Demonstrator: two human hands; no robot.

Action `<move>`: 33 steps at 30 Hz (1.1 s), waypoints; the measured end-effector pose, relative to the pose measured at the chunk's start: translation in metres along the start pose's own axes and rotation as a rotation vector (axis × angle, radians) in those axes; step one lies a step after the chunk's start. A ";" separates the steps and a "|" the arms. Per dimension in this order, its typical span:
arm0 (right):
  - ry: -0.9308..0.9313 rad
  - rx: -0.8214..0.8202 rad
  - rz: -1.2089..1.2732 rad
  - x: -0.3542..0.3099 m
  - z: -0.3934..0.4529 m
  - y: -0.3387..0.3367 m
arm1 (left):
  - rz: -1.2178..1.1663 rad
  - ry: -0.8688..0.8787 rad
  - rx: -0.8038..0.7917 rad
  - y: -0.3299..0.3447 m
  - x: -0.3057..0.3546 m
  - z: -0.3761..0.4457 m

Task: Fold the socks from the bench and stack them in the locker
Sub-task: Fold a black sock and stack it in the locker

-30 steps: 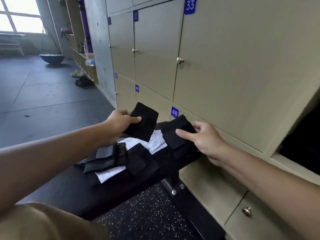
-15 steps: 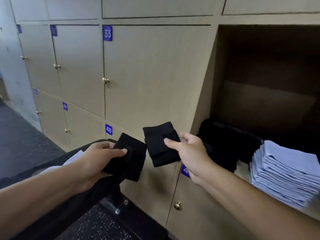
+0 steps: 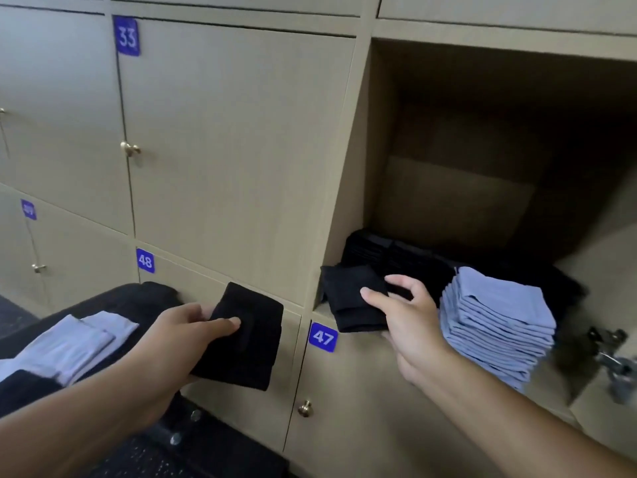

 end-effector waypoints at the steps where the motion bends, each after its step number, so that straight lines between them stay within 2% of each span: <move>1: -0.031 0.027 -0.038 -0.001 0.002 -0.006 | 0.013 -0.001 -0.002 0.003 -0.002 0.003; 4: -0.100 0.058 -0.078 0.000 0.013 -0.019 | 0.040 0.001 -0.022 0.017 -0.009 0.011; 15: -0.146 0.225 -0.008 -0.040 0.084 -0.025 | -0.002 -0.005 -0.079 0.068 -0.013 0.021; 21: -0.089 0.281 -0.003 -0.070 0.136 -0.012 | 0.009 -0.016 -0.097 0.067 -0.023 0.027; 33: 0.014 0.209 -0.107 -0.062 0.183 0.016 | -0.001 -0.038 -0.056 0.044 -0.034 0.031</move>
Point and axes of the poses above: each hand's wrist, its own z-axis towards the middle knuckle, its own y-axis out of the palm, x = y × z, the point moved 7 cm from there along z, towards the middle knuckle, and after that the axes turned 1 degree about x, right-handed, at the moved point
